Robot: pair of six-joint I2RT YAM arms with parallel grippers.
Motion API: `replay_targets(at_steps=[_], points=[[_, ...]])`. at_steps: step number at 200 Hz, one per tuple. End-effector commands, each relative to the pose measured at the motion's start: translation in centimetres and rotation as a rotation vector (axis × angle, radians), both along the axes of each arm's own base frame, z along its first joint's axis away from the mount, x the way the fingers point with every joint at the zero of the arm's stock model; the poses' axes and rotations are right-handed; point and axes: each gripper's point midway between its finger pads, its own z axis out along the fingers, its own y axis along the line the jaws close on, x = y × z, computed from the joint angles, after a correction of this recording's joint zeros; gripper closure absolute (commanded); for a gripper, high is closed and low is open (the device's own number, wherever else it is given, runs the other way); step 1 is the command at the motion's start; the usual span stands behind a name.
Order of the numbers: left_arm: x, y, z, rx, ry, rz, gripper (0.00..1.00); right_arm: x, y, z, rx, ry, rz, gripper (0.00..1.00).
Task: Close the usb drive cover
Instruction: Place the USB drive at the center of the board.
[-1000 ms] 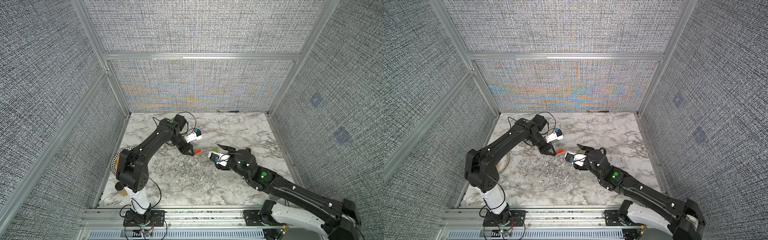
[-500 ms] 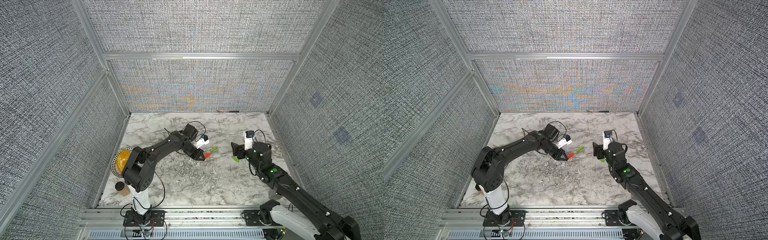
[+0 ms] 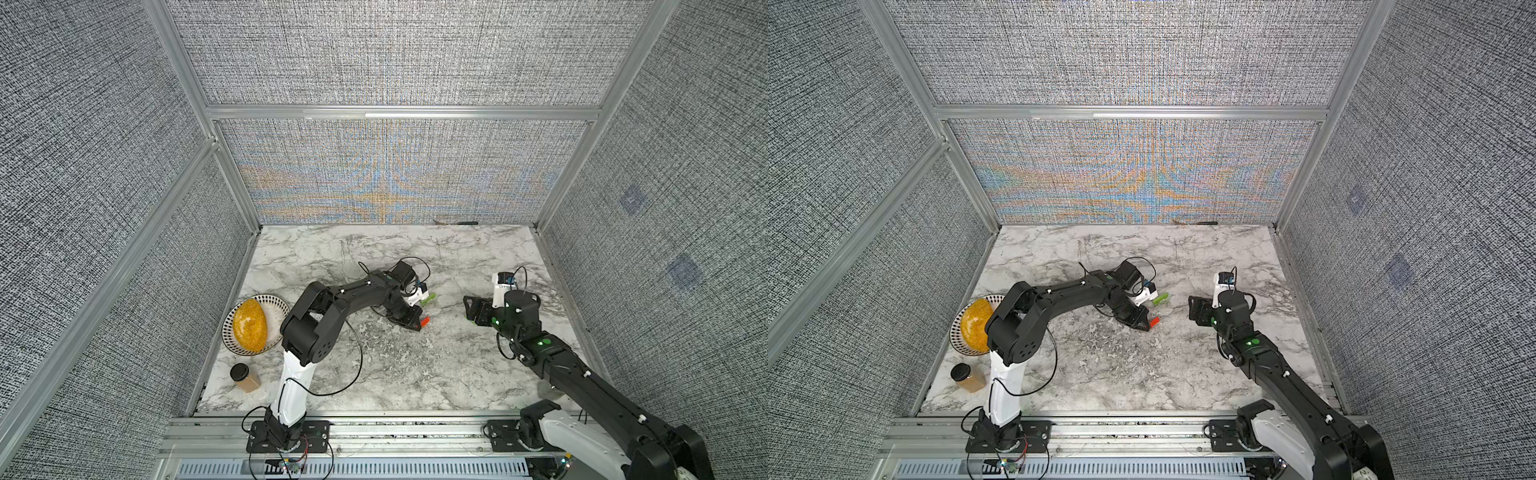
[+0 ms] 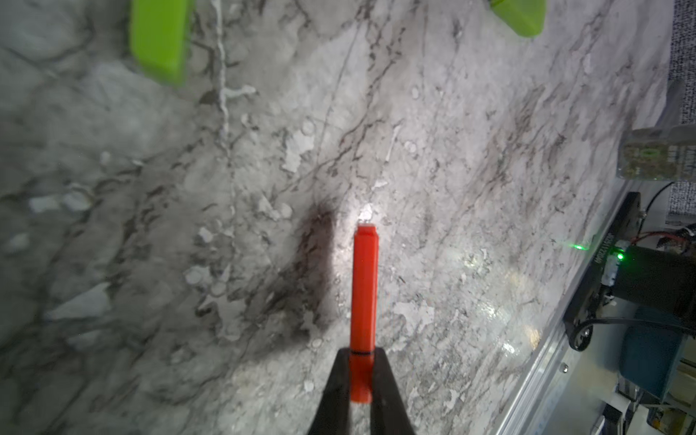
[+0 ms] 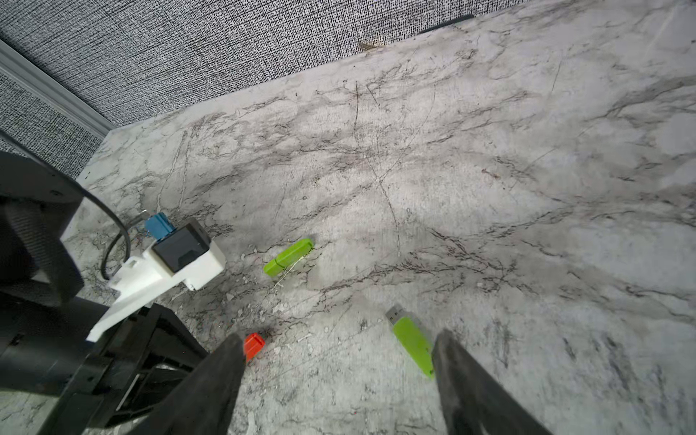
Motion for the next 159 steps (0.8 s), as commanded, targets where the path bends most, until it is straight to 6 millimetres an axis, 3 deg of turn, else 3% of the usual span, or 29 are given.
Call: replay_targets(at_steps=[1,27,48,106,133,159], points=[[0.2,-0.3,-0.7,0.017,0.013,0.028,0.96,-0.2,0.4,-0.7,0.018,0.034,0.013,0.18],[0.1,0.1,-1.5,0.043,0.025,0.027,0.93,-0.2,0.2,-1.3,0.003,0.063,0.006,0.18],[0.2,0.7,-1.9,0.076,0.007,0.038,0.82,-0.1,0.2,-1.5,-0.002,0.069,0.004,0.18],[0.6,2.0,-1.8,0.125,-0.039,0.049,0.68,-0.1,0.1,-1.6,-0.008,0.073,0.003,0.18],[0.7,2.2,-0.6,0.114,-0.069,0.044,0.63,-0.1,0.1,-1.7,-0.014,0.076,0.003,0.17],[0.8,1.9,2.0,0.056,-0.136,0.022,0.63,0.0,0.0,-1.5,-0.019,0.069,0.002,0.17]])
